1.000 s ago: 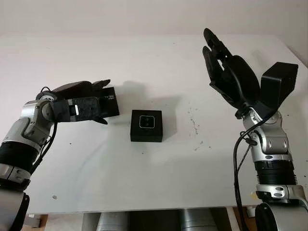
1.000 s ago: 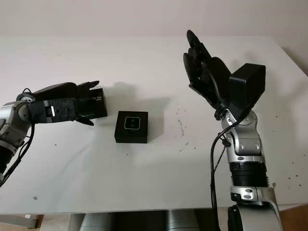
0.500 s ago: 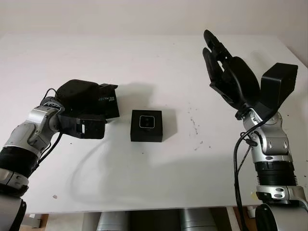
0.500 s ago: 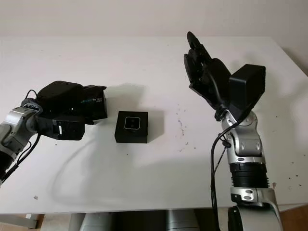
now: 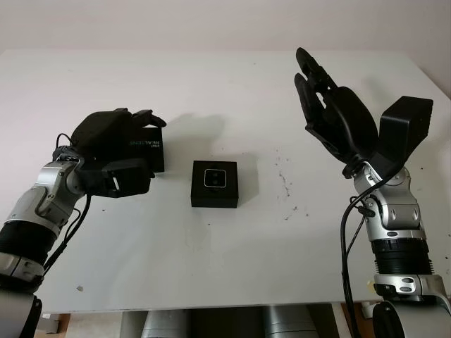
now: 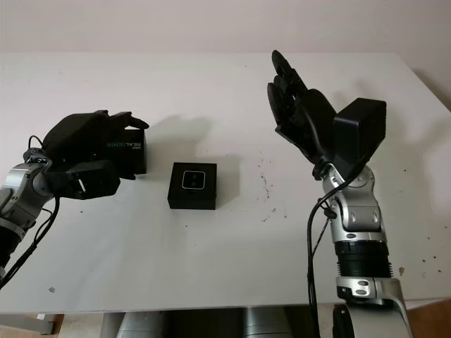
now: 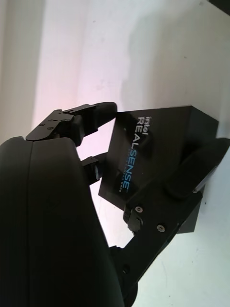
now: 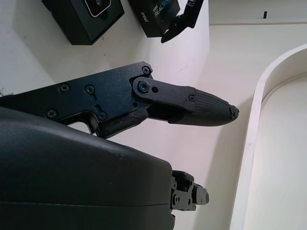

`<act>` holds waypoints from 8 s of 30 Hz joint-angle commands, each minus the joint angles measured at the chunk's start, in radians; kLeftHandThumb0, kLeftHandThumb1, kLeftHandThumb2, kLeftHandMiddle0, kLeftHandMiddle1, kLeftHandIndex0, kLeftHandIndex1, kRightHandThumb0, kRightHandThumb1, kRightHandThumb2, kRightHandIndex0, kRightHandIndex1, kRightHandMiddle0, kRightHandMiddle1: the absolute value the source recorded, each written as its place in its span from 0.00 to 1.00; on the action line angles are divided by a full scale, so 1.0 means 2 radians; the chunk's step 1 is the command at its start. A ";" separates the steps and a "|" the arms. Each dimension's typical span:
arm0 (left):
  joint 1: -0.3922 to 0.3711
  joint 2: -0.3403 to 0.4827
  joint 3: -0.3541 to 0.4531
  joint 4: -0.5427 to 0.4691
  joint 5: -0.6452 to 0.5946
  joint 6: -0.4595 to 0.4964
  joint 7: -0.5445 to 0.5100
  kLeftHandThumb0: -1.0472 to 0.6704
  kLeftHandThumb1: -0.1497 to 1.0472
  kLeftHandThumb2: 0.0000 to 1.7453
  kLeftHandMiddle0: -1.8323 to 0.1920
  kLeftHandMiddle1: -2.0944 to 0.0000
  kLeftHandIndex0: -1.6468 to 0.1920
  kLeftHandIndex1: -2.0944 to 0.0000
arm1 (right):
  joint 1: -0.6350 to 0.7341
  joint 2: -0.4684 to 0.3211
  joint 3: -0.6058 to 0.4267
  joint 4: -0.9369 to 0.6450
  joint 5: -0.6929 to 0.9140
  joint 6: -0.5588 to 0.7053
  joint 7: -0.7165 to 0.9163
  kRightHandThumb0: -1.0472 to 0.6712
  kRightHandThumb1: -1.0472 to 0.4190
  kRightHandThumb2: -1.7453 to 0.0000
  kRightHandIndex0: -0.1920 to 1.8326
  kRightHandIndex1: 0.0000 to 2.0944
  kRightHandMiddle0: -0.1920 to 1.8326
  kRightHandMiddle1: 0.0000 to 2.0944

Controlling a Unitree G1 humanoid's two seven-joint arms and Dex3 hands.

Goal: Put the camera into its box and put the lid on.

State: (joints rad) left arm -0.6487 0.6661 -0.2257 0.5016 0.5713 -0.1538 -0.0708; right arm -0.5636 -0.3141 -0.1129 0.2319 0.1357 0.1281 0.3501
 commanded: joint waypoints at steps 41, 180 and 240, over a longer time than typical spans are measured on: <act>-0.031 -0.102 0.017 -0.349 -0.051 0.439 -0.215 0.58 0.92 0.03 0.70 0.34 0.71 0.30 | -0.017 0.055 0.019 0.018 -0.006 -0.025 -0.030 0.17 0.00 0.71 0.04 0.03 0.06 0.03; -0.086 -0.096 -0.160 -0.388 -0.129 0.656 -0.290 0.25 1.00 0.10 0.98 0.95 1.00 1.00 | -0.002 0.079 0.017 0.010 -0.009 -0.042 -0.071 0.18 0.00 0.71 0.02 0.03 0.04 0.03; 0.147 0.035 -0.108 -0.626 0.093 0.409 -0.504 0.15 1.00 0.37 1.00 1.00 1.00 1.00 | -0.018 0.065 0.012 0.028 -0.010 -0.050 -0.058 0.17 0.00 0.72 0.02 0.03 0.05 0.03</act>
State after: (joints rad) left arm -0.3899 0.7436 -0.4308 -0.6993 0.7706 0.6545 -1.0364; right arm -0.5861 -0.1721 -0.0845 0.3098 0.1139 0.0244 0.2332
